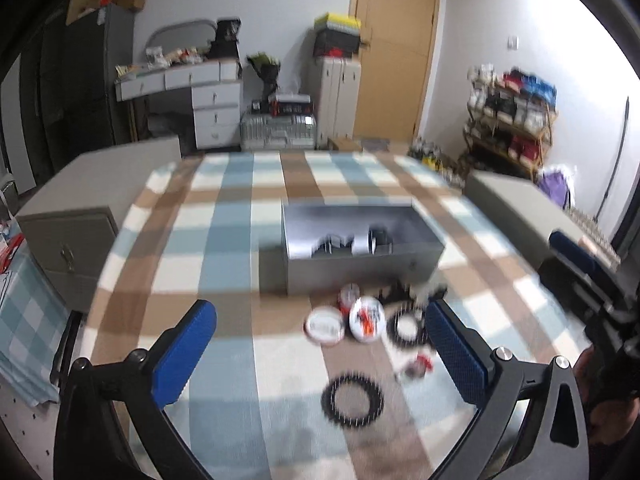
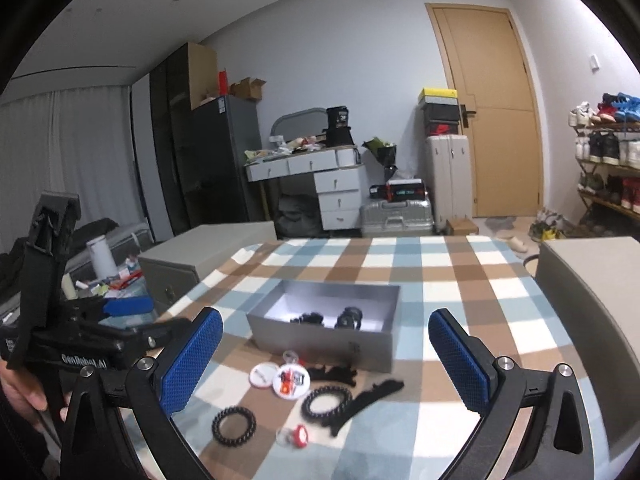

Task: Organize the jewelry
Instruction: 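Lower the left tool onto a black coiled hair tie and grasp it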

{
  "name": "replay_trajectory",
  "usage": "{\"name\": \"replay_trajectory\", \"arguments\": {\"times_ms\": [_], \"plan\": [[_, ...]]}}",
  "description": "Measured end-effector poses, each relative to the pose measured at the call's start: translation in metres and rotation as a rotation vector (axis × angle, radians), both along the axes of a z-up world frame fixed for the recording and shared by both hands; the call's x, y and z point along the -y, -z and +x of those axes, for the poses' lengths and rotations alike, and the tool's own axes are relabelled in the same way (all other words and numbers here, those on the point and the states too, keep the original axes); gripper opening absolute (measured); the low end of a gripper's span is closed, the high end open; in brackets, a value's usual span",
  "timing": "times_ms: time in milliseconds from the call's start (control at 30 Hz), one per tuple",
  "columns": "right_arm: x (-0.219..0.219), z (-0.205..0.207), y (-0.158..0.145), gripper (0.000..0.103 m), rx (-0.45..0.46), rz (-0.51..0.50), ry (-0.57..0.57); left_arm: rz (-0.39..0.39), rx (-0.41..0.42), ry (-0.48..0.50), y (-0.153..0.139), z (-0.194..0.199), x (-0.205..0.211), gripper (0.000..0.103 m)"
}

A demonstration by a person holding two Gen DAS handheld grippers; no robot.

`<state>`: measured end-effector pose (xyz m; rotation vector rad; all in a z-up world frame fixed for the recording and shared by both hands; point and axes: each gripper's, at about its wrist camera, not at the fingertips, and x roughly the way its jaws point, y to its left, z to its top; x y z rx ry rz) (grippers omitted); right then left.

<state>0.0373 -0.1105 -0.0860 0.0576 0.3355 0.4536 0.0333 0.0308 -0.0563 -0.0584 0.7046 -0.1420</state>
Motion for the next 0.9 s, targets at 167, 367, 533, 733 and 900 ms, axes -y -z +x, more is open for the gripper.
{"name": "replay_trajectory", "arguments": {"times_ms": [167, 367, 533, 733, 900], "plan": [[-0.001, -0.004, 0.019, 0.103, -0.04, -0.036, 0.06, -0.029, -0.122, 0.051, 0.028, -0.001, 0.006, 0.102], [0.001, 0.002, 0.037, 0.103, -0.135, -0.029, 0.057, 0.008, -0.205, 0.105, 0.055, 0.0, 0.019, 0.102], [0.003, 0.001, 0.046, 0.103, -0.154, -0.031, 0.065, 0.013, -0.262, 0.125, 0.067, 0.003, 0.022, 0.102], [0.002, 0.004, 0.056, 0.103, -0.193, -0.033, 0.074, 0.037, -0.308, 0.116, 0.073, 0.004, 0.022, 0.1], [0.001, 0.003, 0.056, 0.103, -0.19, -0.041, 0.075, 0.084, -0.299, 0.148, 0.073, 0.002, 0.029, 0.088]]}}
